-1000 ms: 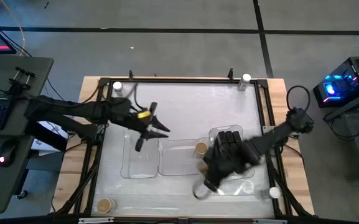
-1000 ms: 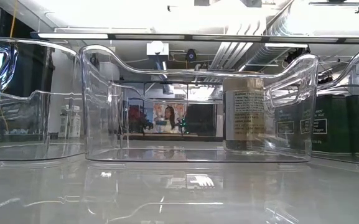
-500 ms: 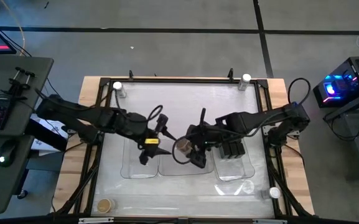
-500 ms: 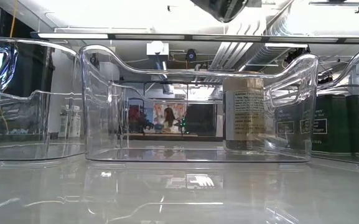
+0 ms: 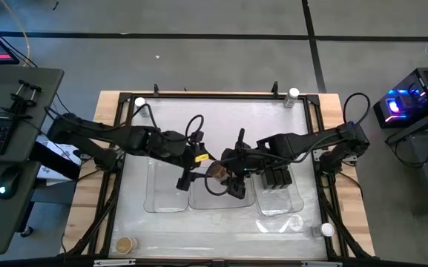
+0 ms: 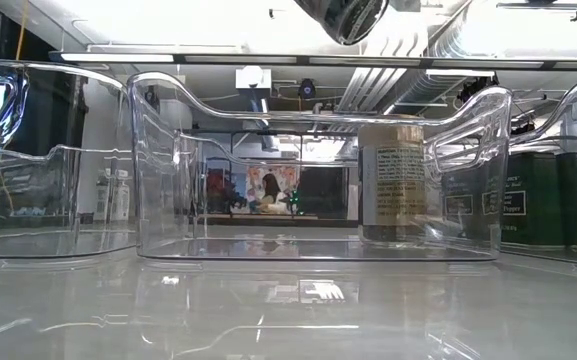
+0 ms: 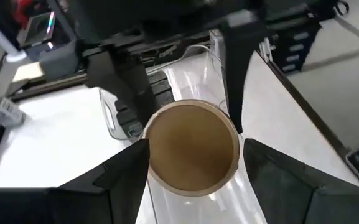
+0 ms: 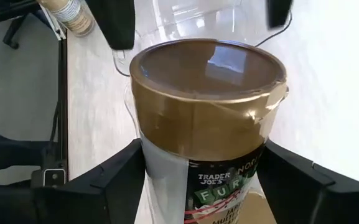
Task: Sort spices by type
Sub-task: Put the golden seasoning bottle into the middle transparent bin aligned with the other golden seasoning bottle
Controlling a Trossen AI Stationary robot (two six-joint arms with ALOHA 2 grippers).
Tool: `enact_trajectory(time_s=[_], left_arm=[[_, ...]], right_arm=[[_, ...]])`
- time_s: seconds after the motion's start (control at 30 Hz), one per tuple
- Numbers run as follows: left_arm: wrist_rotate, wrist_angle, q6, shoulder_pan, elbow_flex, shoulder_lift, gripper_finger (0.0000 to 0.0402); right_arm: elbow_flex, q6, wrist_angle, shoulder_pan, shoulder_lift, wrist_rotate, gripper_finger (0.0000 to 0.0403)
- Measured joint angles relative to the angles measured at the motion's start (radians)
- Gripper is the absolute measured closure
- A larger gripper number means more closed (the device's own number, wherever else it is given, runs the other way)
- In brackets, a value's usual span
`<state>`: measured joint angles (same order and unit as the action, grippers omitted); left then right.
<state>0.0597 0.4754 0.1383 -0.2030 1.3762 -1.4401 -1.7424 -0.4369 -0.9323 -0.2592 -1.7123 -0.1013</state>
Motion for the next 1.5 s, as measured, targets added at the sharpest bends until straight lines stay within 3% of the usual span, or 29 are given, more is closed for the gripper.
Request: enact_trajectory(time_s=[0.23,0.5,0.67,0.87,1.0,1.23,1.5], left_arm=[[0.084,0.04,-0.146,0.003,0.0,0.008,0.0153],[0.002,0.1,-0.136,0.007,0.0,0.008,0.0142],[-0.083,0.099,-0.186,0.029,0.007,0.005,0.0089],[-0.088,0.097,-0.114,0.035,0.008,0.004,0.001],[-0.087,0.083,0.004,0.011,0.008,0.004,0.0013],[-0.066,-0.012,-0.051,-0.001,0.008,0.004,0.0015],[0.006,0.026,-0.057,0.007,0.008,0.004,0.0015]], right_arm=[[0.0,0.01,-0.012,-0.004,0.0,-0.01,0.0138],[0.0,0.027,-0.046,-0.002,0.0,-0.045,0.0138],[0.0,0.029,-0.043,-0.002,0.0,-0.048,0.0138],[0.0,0.035,-0.028,-0.002,0.0,-0.048,0.0138],[0.0,0.037,-0.023,-0.002,0.0,-0.049,0.0138],[0.0,0.053,0.043,-0.002,0.0,-0.048,0.0138],[0.0,0.054,0.062,-0.002,-0.002,-0.048,0.0138]])
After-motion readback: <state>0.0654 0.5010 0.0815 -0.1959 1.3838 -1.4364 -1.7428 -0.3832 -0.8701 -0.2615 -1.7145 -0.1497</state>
